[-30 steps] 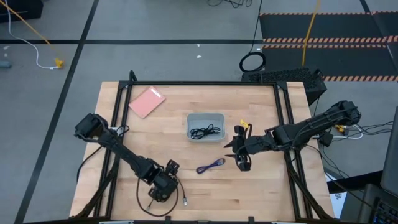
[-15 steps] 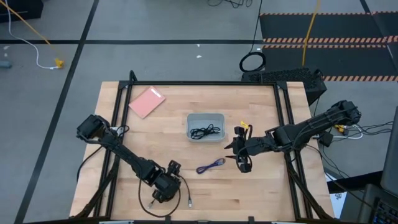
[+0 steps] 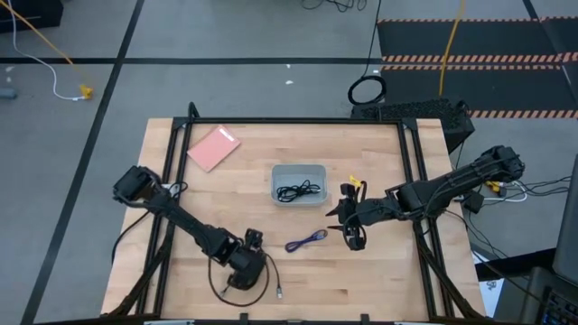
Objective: Pick and place USB-C Cables
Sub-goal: Put the black charger cable into the gray bin
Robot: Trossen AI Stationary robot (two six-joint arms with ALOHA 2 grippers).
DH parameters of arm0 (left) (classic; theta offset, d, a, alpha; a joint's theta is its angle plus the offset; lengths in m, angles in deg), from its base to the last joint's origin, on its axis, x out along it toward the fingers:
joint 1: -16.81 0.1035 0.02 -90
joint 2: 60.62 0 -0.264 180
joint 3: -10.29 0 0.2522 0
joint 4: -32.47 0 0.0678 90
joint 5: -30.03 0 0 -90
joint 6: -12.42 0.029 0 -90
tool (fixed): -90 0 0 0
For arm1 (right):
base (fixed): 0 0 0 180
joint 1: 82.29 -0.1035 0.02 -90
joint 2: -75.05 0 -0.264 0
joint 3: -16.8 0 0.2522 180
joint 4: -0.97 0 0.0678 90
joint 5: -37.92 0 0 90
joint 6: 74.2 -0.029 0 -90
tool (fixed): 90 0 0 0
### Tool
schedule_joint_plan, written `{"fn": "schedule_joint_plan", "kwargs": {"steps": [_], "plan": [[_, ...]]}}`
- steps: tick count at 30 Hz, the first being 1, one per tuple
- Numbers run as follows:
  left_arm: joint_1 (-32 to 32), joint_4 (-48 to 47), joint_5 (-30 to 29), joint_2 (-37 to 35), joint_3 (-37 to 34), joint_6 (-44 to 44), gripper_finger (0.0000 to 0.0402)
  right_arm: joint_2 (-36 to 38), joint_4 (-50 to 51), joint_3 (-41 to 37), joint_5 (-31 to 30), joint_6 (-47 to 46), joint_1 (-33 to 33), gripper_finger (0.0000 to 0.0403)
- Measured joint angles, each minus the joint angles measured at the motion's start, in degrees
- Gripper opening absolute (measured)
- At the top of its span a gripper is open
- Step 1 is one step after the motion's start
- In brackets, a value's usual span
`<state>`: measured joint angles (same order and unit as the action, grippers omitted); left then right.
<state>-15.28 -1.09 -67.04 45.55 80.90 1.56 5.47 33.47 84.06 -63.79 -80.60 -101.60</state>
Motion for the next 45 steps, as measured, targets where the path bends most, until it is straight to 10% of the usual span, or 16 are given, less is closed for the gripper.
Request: {"fn": "schedule_joint_plan", "kwargs": {"steps": [26, 45], "plan": [[3.36, 5.62, 4.45, 0.61, -0.12, 4.68, 0.0055, 0.00, 0.43, 0.00, 0.02, 0.00, -0.31, 0.0153], [3.15, 4.83, -6.14, -8.53, -0.29, 11.81, 0.0035, 0.02, 1.05, 0.00, 0.02, 0.02, -0.31, 0.0153]]}}
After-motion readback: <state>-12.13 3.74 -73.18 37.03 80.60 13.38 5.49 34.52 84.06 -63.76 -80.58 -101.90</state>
